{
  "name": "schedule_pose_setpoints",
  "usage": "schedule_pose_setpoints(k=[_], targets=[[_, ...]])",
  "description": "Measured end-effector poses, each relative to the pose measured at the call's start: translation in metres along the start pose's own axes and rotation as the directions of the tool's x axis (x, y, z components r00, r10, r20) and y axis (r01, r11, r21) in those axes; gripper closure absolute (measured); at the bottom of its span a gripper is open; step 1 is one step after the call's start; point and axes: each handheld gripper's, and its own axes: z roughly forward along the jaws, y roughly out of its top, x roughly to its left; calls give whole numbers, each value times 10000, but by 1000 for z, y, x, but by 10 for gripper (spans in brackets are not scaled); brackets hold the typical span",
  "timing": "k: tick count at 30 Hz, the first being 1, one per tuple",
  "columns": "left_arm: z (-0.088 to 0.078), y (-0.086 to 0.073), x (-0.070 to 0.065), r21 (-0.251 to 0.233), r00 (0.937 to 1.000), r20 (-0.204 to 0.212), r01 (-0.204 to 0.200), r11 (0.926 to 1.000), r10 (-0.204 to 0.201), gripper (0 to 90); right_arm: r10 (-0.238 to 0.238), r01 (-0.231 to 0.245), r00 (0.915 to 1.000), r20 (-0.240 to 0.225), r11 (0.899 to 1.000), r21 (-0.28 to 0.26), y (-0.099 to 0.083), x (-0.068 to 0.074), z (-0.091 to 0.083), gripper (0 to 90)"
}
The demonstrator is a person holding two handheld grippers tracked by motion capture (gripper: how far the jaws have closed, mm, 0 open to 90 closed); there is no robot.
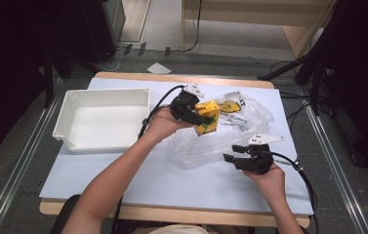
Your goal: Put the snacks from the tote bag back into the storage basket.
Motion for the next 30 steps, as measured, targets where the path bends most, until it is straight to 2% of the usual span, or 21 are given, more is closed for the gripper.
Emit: schedule_pose_setpoints(k=[6,9,15,18,30], targets=[[-9,-4,0,-160,9999,-10,103,9998,-103,528,-202,203,9998,-43,9998,71,-1,0,1,442],[-12,-5,0,-37,9999,-153,70,10000,-71,527,-221,222,9997,-132,9998,24,-1,1,1,432],[-16,-11,2,-32,9995,-92,288,9996,-288,528,-358,358,9993,-147,9994,17,-1,0,0,428],[-19,-11,0,25,9996,-93,248,9997,-248,528,-429,429,9989,-170,9991,21,-1,1,0,429],[-34,-14,-1,-243,9996,-246,154,9996,-160,527,-492,496,9984,-295,9986,157,-2,1,1,430]])
